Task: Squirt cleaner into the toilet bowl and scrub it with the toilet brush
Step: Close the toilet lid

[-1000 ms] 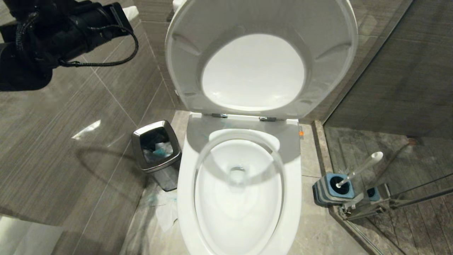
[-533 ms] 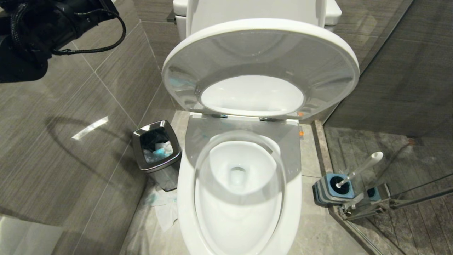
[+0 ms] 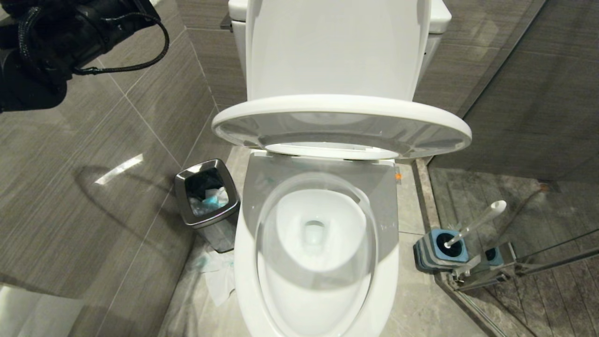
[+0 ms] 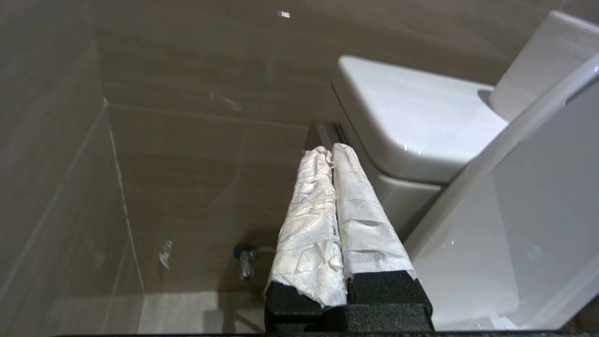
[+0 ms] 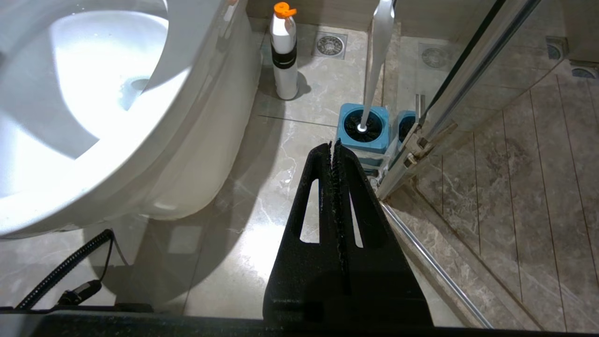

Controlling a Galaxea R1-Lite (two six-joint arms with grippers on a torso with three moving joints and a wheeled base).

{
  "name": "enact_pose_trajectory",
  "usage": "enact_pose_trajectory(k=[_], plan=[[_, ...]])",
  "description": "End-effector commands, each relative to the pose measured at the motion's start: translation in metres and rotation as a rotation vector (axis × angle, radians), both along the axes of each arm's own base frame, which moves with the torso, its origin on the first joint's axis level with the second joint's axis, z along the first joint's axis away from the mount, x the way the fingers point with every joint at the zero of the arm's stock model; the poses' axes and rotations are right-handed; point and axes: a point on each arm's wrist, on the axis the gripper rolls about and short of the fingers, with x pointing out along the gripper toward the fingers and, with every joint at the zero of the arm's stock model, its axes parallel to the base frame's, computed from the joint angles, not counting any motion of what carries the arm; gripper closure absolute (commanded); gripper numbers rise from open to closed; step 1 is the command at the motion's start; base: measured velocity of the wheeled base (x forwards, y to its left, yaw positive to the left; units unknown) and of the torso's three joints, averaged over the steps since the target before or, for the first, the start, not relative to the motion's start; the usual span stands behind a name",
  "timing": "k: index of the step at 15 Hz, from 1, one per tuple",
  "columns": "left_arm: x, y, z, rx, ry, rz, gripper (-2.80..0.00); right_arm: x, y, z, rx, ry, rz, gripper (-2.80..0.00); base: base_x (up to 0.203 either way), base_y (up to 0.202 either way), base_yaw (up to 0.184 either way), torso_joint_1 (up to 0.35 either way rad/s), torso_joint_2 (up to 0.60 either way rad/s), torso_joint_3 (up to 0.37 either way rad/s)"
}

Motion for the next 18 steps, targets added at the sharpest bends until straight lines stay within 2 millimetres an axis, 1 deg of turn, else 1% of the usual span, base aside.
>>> enact_pose_trajectory(k=[1, 2, 4, 6, 10, 13, 18], plan=[[0.0, -0.003, -0.016, 0.006, 0.068, -0.015, 0.0, 0.0, 0.0, 0.0, 0.0, 0.0, 0.0, 0.0, 0.0, 0.0, 0.0, 0.0, 0.0, 0.0], [0.001, -0.005, -0.023, 0.007, 0.106, -0.026, 0.0, 0.0, 0.0, 0.0, 0.0, 0.0, 0.0, 0.0, 0.0, 0.0, 0.0, 0.0, 0.0, 0.0], [0.006, -0.016, -0.032, -0.009, 0.162, -0.062, 0.0, 0.0, 0.0, 0.0, 0.0, 0.001, 0.001, 0.0, 0.0, 0.0, 0.0, 0.0, 0.0, 0.0], [0.013, -0.027, -0.04, -0.009, 0.181, -0.087, 0.0, 0.0, 0.0, 0.0, 0.0, 0.001, 0.0, 0.0, 0.0, 0.0, 0.0, 0.0, 0.0, 0.0], [0.028, -0.042, -0.055, -0.003, 0.188, -0.11, 0.0, 0.0, 0.0, 0.0, 0.0, 0.0, 0.0, 0.0, 0.0, 0.0, 0.0, 0.0, 0.0, 0.0], [0.04, -0.048, -0.061, 0.003, 0.184, -0.115, 0.0, 0.0, 0.0, 0.0, 0.0, 0.001, 0.0, 0.0, 0.0, 0.0, 0.0, 0.0, 0.0, 0.0], [0.062, -0.056, -0.083, 0.041, 0.171, -0.108, 0.0, 0.0, 0.0, 0.0, 0.0, 0.001, 0.0, 0.0, 0.0, 0.0, 0.0, 0.0, 0.0, 0.0]])
